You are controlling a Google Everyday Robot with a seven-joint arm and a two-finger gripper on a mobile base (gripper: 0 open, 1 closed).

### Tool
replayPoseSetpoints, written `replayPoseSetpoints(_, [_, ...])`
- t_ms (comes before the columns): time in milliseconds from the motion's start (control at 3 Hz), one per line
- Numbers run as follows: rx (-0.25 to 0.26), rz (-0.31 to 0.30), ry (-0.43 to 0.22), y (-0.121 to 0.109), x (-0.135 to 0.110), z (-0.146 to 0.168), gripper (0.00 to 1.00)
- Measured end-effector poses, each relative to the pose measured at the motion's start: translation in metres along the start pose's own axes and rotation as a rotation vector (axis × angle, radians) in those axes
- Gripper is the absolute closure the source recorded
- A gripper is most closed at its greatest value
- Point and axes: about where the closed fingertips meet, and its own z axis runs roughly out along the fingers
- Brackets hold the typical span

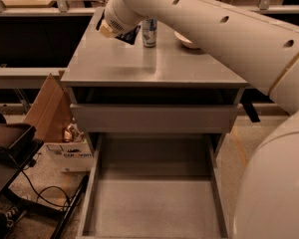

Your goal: Pick rxbar blueberry from middle drawer and place on counter

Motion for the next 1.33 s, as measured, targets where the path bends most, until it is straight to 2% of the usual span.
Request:
replayPoseSetpoints(1000, [-0.006,-0.002,0.001,0.0035,-0.0008,0.0021,0.12])
replayPoseSetpoints(1333, [-0.008,-0.003,0.001,0.0045,-0.001,0.0028,0.0])
